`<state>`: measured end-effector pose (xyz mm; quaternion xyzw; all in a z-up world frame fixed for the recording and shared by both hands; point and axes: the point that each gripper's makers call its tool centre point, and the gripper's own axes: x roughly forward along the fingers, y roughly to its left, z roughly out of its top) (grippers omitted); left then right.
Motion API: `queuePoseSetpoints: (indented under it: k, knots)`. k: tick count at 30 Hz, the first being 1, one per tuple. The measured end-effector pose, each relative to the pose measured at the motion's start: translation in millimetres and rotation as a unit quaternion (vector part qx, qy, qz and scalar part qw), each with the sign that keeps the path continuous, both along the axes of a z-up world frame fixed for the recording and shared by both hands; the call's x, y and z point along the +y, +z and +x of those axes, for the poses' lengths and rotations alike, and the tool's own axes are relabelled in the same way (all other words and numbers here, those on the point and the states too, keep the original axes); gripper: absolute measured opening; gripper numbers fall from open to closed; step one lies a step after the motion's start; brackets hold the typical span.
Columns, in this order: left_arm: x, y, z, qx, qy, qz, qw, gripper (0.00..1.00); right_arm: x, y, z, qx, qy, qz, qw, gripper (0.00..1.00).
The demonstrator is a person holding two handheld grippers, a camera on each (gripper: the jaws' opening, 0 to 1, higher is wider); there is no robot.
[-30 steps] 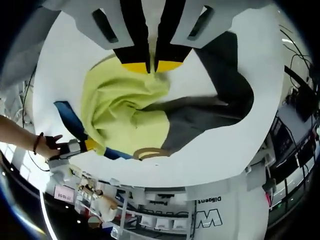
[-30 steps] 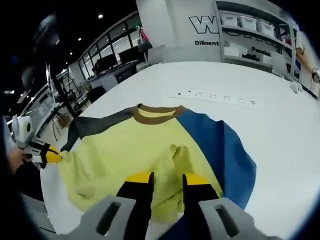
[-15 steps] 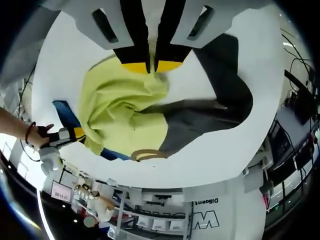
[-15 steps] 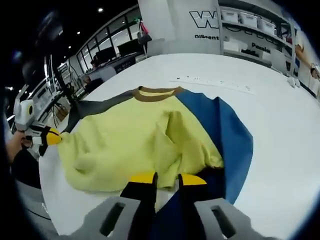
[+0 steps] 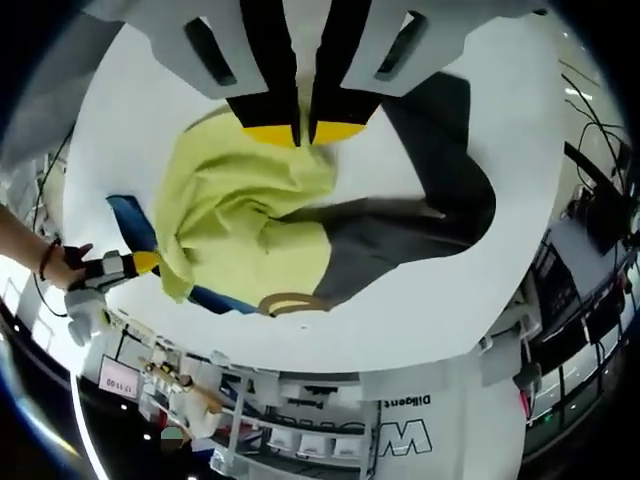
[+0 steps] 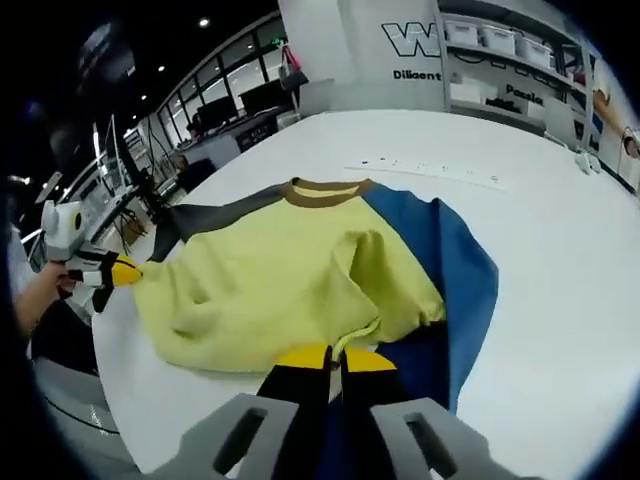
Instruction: Fold the garment on the visible template until the final outline fits inside the template.
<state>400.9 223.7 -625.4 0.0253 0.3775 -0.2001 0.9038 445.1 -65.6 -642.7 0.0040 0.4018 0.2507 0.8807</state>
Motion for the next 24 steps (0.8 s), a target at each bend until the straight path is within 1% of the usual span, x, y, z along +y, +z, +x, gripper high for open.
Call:
queuePoseSetpoints:
  k: [2, 4, 7, 8, 9, 12, 13, 14, 16, 18, 20, 21, 23, 24]
  knots:
    - [0, 1.8, -2.1, -0.001, 0.001, -0.001, 1.0, 0.06, -1, 5.0, -9, 0.005, -0.003, 0.008, 1.0, 0.0]
    - [0, 3.2, -4.8, -0.001, 0.0, -0.003, 1.0, 0.06, -3, 6.0, -18, 0.008, -0.004, 0.01, 0.9999, 0.0]
    - [-1, 5.2, -10.0, -0.001, 0.0, -0.003, 1.0, 0.06, -6, 4.3, -41, 0.024, 0.004, 0.006, 0.9997, 0.0]
    - [-1, 5.8, -11.3, -0.001, -0.001, -0.003, 1.0, 0.06, -6, 4.4, -44, 0.027, 0.004, 0.007, 0.9996, 0.0]
    - [-1, 7.2, -14.0, -0.001, -0.001, -0.004, 1.0, 0.06, -7, 5.1, -51, 0.035, 0.004, 0.009, 0.9993, 0.0]
    - [-2, 10.8, -20.1, -0.001, 0.0, -0.007, 1.0, 0.06, -10, 8.1, -69, 0.045, 0.001, 0.009, 0.9989, 0.0]
    - [-2, 11.5, -22.5, 0.0, -0.001, -0.008, 1.0, 0.06, -10, 8.6, -71, 0.047, 0.001, 0.01, 0.9988, 0.0]
    - [-2, 11.6, -24.8, 0.003, -0.001, -0.007, 1.0, 0.06, -10, 9.3, -79, 0.057, 0.001, 0.011, 0.9983, 0.0]
    - [0, 12.6, -32.9, 0.011, 0.001, -0.001, 0.9999, 0.06, -11, 11.2, -91, 0.067, 0.001, 0.008, 0.9977, 0.0]
    - [0, 15.4, -42.0, 0.017, 0.002, -0.005, 0.9998, 0.06, -11, 13.0, -105, 0.077, 0.002, 0.007, 0.997, 0.0]
    - [-1, 16.4, -47.8, 0.018, 0.001, -0.004, 0.9998, 0.06, -12, 13.7, -113, 0.083, 0.002, 0.006, 0.9965, 0.0]
    - [-2, 15.8, -56.2, 0.024, 0.0, -0.004, 0.9997, 0.06, -14, 13.5, -120, 0.086, 0.002, 0.001, 0.9963, 0.0]
    - [-5, 12.6, -68.2, 0.034, -0.008, -0.003, 0.9994, 0.06, -20, 11.3, -129, 0.097, -0.006, -0.012, 0.9952, 0.0]
    - [-7, 9.8, -74.9, 0.042, -0.013, 0.0, 0.999, 0.06, -21, 12.1, -132, 0.096, -0.005, -0.011, 0.9953, 0.0]
